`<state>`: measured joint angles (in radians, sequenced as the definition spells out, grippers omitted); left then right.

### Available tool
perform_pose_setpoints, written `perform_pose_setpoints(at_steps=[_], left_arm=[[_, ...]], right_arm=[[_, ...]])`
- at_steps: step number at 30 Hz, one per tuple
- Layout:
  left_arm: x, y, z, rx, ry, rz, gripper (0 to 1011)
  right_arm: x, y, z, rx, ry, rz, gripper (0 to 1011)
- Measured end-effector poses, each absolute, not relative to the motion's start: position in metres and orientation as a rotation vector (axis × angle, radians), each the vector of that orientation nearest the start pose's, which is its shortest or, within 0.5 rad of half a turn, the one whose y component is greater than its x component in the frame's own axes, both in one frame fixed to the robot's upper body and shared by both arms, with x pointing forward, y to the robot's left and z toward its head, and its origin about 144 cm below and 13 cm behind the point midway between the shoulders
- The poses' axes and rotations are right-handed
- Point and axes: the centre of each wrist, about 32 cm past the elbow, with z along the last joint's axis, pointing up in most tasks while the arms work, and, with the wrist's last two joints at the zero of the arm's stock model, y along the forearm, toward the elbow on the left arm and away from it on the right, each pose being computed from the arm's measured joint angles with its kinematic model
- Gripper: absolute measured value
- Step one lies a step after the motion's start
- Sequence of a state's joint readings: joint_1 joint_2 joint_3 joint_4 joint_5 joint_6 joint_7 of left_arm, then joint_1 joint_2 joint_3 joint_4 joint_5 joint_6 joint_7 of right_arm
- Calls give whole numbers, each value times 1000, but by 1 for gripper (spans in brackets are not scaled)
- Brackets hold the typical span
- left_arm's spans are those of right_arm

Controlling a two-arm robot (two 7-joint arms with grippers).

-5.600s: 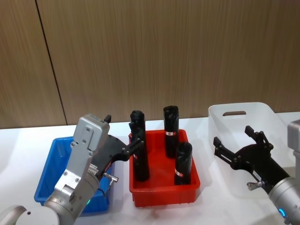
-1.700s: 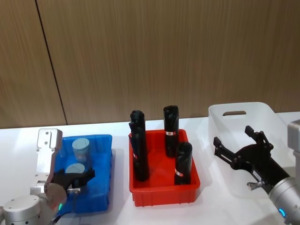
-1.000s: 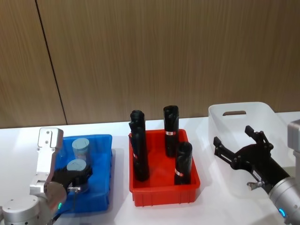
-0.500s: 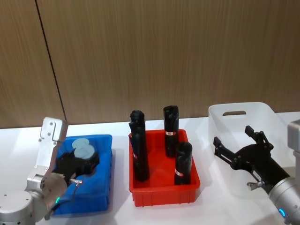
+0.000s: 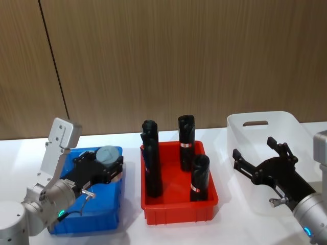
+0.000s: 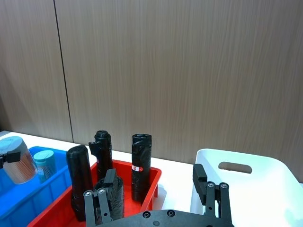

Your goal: Pick the cotton swabs from the blue box and place them into the white box.

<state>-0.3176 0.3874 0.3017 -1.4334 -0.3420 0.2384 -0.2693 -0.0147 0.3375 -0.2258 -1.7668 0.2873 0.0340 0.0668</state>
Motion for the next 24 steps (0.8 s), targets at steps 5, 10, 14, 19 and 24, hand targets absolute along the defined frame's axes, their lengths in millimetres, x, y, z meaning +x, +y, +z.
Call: perform_pose_setpoints(at_steps=[5, 10, 14, 19, 24], left_arm=[[534, 270, 1206, 193, 27, 1010, 681], [534, 271, 1211, 179, 12, 933, 682], [535, 272, 1214, 159, 2, 860, 682], [536, 273, 1217, 138, -6, 789, 681], [539, 273, 1217, 112, -12, 703, 682]], right_arm=[[443, -237, 1189, 26, -75, -1230, 1002], [443, -237, 1189, 26, -75, -1229, 1002], [443, -237, 1189, 26, -75, -1229, 1002], [443, -237, 1189, 26, -75, -1229, 1002], [443, -237, 1189, 26, -75, -1229, 1002]])
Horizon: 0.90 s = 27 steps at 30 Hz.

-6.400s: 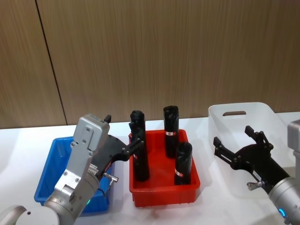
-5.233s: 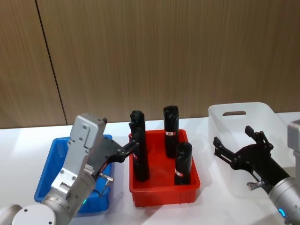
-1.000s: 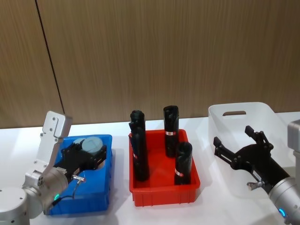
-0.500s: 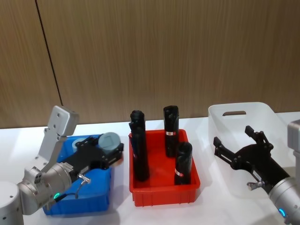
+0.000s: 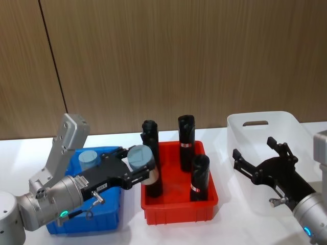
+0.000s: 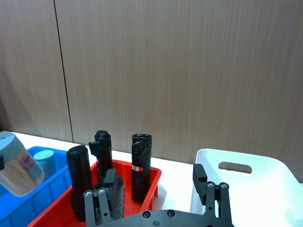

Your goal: Pick the cotton swabs from the blue box and place them into the white box.

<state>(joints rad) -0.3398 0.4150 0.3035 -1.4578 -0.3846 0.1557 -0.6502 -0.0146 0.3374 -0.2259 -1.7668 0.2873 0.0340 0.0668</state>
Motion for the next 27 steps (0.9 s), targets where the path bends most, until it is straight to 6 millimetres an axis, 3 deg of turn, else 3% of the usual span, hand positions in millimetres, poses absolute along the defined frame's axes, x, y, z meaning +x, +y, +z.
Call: perform_pose_setpoints(at_steps=[12, 27], left_arm=[[548, 273, 1215, 57, -23, 523, 681], [552, 274, 1213, 27, -30, 444, 681]], right_arm=[[443, -237, 1189, 26, -75, -1229, 1002], [443, -237, 1189, 26, -75, -1229, 1002]])
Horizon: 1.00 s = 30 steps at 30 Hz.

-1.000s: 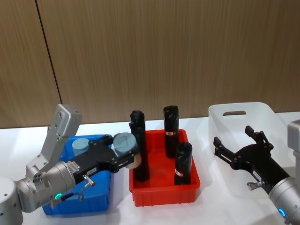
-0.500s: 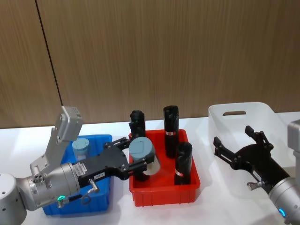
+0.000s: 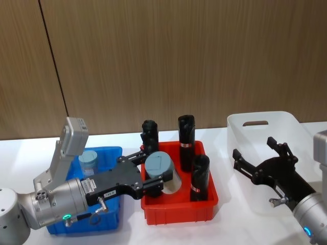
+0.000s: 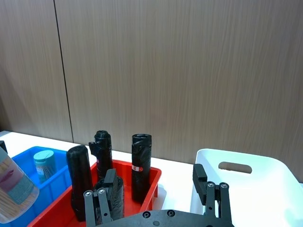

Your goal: Pick the cotton swabs from the blue box and place them into the white box.

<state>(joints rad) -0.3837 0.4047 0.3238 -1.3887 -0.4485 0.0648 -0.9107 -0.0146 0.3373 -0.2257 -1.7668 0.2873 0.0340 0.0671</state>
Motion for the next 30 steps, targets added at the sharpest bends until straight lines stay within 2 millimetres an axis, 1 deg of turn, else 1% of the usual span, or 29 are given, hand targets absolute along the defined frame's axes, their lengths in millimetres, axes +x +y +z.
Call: perform_pose_setpoints(at_steps=[12, 30], left_arm=[[552, 274, 1213, 20, -32, 425, 681], [553, 274, 1213, 16, -33, 415, 681]], right_arm=[[444, -240, 1190, 7, -60, -1179, 1002], [454, -256, 1205, -58, 23, -948, 1002]])
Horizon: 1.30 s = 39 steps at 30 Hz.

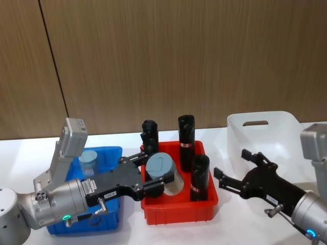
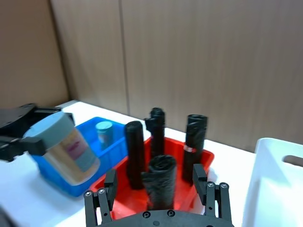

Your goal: Pick the cotton swabs from the blue box and place them into the white box.

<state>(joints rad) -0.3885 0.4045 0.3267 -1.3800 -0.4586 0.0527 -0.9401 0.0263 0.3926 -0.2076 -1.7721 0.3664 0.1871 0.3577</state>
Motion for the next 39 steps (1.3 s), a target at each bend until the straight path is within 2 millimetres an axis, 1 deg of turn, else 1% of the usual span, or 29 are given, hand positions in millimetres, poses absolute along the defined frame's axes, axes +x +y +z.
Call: perform_pose_setpoints(at_steps=[5, 13, 28, 39], left_arm=[[553, 274, 1213, 16, -33, 414, 682], [553, 274, 1213, 15, -33, 413, 681], [553, 274, 1213, 15, -33, 413, 681], [553, 274, 1213, 15, -33, 413, 681]], right_arm=[[459, -259, 1210, -83, 31, -874, 1001], [464, -258, 1214, -122, 23, -793, 1002], [471, -248, 1215, -169, 10, -700, 1002], [478, -236, 1213, -183, 5, -660, 1002]])
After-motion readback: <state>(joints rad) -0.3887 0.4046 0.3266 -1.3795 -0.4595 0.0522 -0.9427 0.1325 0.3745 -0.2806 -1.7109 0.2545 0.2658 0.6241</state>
